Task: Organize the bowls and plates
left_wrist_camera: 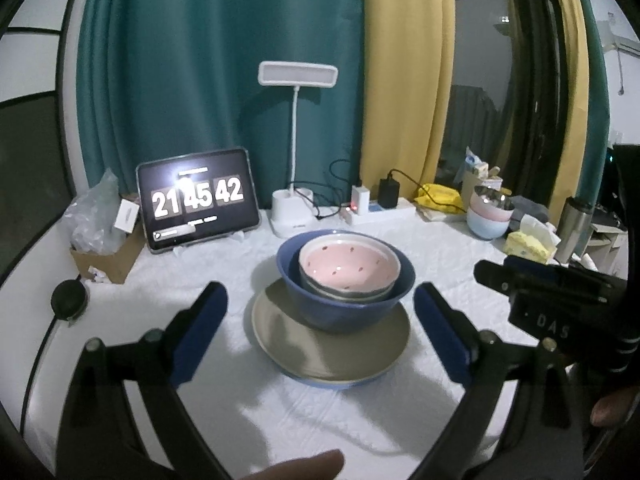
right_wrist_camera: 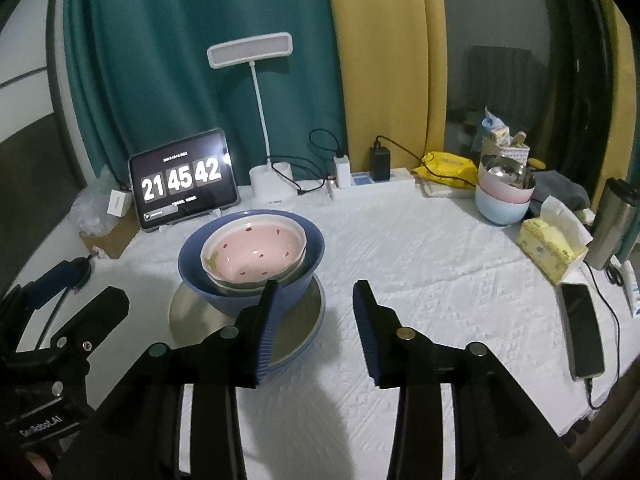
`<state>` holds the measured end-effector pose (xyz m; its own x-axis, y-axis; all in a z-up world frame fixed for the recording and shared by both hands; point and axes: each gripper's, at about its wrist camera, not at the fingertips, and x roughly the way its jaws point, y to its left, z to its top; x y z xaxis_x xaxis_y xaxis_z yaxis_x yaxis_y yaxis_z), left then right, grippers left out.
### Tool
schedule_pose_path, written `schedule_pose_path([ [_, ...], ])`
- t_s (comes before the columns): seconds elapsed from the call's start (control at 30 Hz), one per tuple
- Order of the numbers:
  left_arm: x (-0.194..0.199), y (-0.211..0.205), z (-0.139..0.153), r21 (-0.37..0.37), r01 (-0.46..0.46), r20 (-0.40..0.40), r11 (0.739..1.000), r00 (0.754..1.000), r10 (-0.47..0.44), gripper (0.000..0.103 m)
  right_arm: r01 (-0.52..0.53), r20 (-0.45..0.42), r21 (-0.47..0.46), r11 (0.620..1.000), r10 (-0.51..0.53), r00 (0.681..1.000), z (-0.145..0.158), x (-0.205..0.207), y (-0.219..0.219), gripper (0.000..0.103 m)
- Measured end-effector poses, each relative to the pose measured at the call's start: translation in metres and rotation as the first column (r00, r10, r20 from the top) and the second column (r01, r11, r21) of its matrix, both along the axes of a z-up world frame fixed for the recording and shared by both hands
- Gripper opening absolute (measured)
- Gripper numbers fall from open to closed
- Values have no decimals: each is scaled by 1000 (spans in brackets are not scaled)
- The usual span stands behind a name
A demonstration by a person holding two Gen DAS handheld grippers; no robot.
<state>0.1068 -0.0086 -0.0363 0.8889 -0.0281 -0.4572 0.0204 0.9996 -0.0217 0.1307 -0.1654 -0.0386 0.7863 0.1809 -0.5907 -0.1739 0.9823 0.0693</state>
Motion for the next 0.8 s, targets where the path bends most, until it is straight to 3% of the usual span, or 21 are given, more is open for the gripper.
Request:
schedule_pose_path([
  [0.27, -15, -5, 13, 8, -5, 38, 1000, 999, 5, 95, -6, 50, -14, 1000, 7, 999, 16, -18, -4, 47],
  [0.8, -40, -13, 38, 25, -24, 119, 999, 993, 21, 96, -2, 133, -9, 1000, 3, 991, 45, -44, -9, 47],
])
